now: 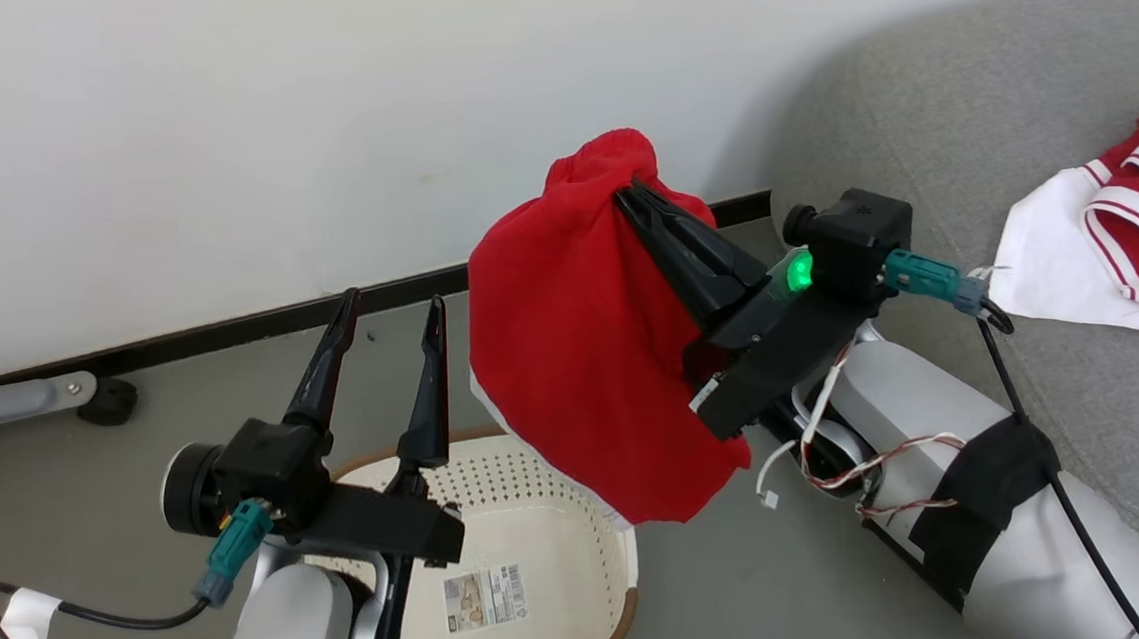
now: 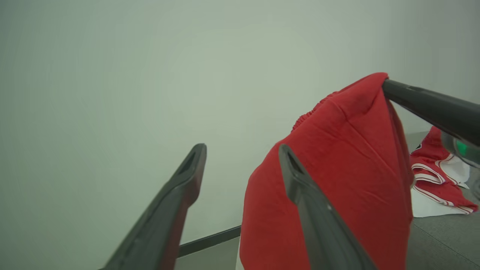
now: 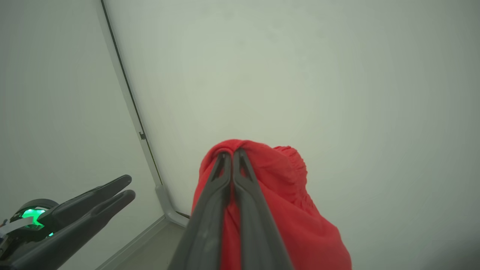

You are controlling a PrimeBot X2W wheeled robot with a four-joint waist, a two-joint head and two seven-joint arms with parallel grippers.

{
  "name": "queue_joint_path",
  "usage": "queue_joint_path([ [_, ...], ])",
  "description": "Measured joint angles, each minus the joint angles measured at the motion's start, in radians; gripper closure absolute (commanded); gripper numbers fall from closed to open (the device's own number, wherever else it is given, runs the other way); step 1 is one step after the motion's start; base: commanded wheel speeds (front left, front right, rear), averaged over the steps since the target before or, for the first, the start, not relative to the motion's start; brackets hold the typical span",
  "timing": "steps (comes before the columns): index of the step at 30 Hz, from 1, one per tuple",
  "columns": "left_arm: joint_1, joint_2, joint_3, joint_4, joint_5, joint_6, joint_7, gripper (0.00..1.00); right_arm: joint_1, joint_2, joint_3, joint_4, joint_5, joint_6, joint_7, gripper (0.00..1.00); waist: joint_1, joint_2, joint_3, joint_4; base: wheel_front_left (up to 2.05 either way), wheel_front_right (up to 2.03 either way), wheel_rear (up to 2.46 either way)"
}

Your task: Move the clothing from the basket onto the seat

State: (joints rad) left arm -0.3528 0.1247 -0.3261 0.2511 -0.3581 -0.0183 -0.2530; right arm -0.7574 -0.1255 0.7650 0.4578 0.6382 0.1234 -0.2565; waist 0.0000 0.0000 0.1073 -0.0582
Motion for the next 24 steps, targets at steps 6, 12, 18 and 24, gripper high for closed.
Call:
queue_joint_path([
  [6,0.029,-0.002,0.001,-0.035,0.002,-0.001,0.000,0.00,0.007,-0.020,-0.031,-0.019,-0.016,0.000,0.000,1.00,0.0000,0.0000,-0.007,-0.059,0.00,0.00,0.00],
  [12,0.041,-0.010,0.008,-0.064,0.002,-0.009,0.000,0.00,0.007,-0.036,-0.052,-0.033,-0.024,0.000,0.000,1.00,0.0000,0.0000,-0.012,-0.122,0.00,0.00,0.00],
  [18,0.056,-0.023,0.007,-0.086,0.008,-0.018,0.000,0.00,0.006,-0.044,-0.060,-0.042,-0.042,0.000,0.000,1.00,0.0000,0.0000,-0.015,-0.190,0.00,0.00,0.00],
  [24,0.056,-0.031,-0.002,-0.097,0.009,-0.026,0.000,0.00,0.006,-0.044,-0.063,-0.046,-0.054,0.000,0.000,1.00,0.0000,0.0000,-0.017,-0.258,0.00,0.00,0.00],
])
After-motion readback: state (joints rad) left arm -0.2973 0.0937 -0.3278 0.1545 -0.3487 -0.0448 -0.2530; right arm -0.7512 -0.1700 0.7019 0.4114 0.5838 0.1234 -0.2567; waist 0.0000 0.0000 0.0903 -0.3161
